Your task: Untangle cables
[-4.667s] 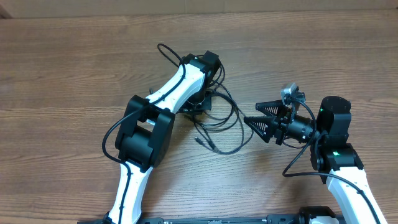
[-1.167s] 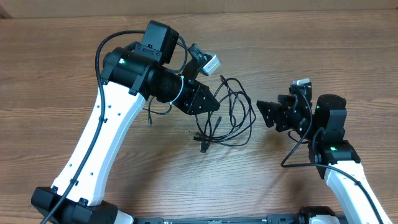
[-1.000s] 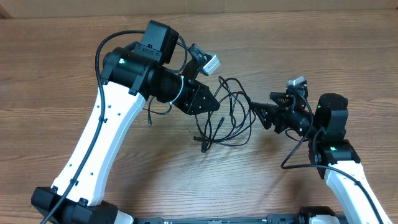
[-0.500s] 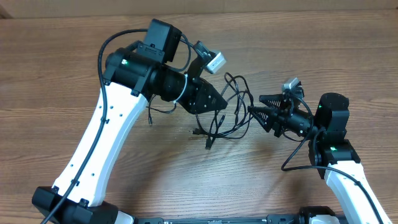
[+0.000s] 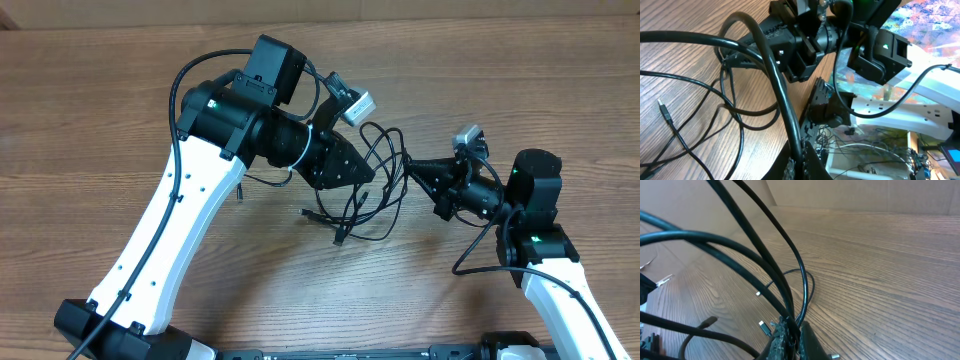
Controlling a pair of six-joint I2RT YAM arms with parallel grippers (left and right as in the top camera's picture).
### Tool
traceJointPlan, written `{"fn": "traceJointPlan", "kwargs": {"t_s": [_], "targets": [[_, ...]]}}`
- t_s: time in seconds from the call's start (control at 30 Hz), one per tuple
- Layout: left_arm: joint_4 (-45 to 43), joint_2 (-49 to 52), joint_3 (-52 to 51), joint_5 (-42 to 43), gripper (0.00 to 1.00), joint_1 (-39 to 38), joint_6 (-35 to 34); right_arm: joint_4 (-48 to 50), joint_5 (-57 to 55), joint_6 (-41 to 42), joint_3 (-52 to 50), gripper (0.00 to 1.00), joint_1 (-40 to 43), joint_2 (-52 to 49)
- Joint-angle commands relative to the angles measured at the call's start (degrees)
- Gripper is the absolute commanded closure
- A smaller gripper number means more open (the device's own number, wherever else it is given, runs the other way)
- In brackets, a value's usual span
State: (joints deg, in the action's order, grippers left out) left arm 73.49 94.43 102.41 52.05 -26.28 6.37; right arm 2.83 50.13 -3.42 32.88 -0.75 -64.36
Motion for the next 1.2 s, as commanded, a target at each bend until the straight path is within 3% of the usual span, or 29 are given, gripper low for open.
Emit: {"fn": "traceJointPlan", "kwargs": {"t_s": [0.0, 0.2, 0.27, 0.3, 0.33, 0.37, 0.4, 0.7, 0.8, 0.87, 0.9, 0.97, 1.17], "targets": [[-0.24, -0.04, 0.5, -6.99, 0.96, -0.31, -2.99, 0.15, -0.15, -0.07, 0.52, 0.96, 0.2, 0.0], [1.86, -0.04, 0.5, -38.27, 0.96, -0.33, -18.95, 0.15, -0.13, -0.04, 0.52, 0.96, 0.2, 0.0], [2.97, -0.04, 0.5, -45.31, 0.87, -0.33, -22.73, 0.13, -0.13, -0.04, 0.52, 0.96, 0.2, 0.0], [3.23, -0.04, 0.5, -46.8, 0.76, -0.33, -23.39, 0.13, -0.13, -0.04, 0.5, 0.96, 0.2, 0.0], [3.45, -0.04, 0.5, -47.45, 0.45, -0.33, -23.34, 0.13, -0.13, -0.04, 0.52, 0.96, 0.2, 0.0], [3.63, -0.04, 0.5, -47.43, 0.06, -0.33, -23.34, 0.13, -0.13, -0.04, 0.52, 0.96, 0.2, 0.0], [3.72, -0.04, 0.5, -47.43, 0.0, -0.33, -23.32, 0.13, -0.13, -0.04, 0.5, 0.96, 0.2, 0.0], [4.13, -0.04, 0.5, -47.04, 0.0, -0.37, -23.3, -0.28, -0.59, -0.04, 0.5, 0.96, 0.2, 0.0], [3.87, -0.04, 0.37, -46.38, 0.0, -0.39, -23.3, -1.81, -2.82, -0.04, 0.5, 0.75, 0.2, 0.0], [3.37, -0.02, -0.13, -46.51, 0.0, -0.42, -23.02, -3.06, -4.85, -0.02, 0.52, 0.69, 0.2, 0.0], [2.56, 0.09, -1.05, -46.56, 0.0, -0.42, -22.75, -3.89, -6.03, 0.0, 0.52, 0.5, 0.2, 0.0], [1.18, 0.48, -2.45, -46.51, 0.0, -0.44, -22.67, -4.5, -6.62, -0.02, 0.5, 0.35, 0.2, 0.0], [-3.48, 3.93, -7.15, -46.4, 0.0, -0.46, -22.67, -4.63, -6.62, -0.02, 0.52, 0.28, 0.2, 0.0]]}}
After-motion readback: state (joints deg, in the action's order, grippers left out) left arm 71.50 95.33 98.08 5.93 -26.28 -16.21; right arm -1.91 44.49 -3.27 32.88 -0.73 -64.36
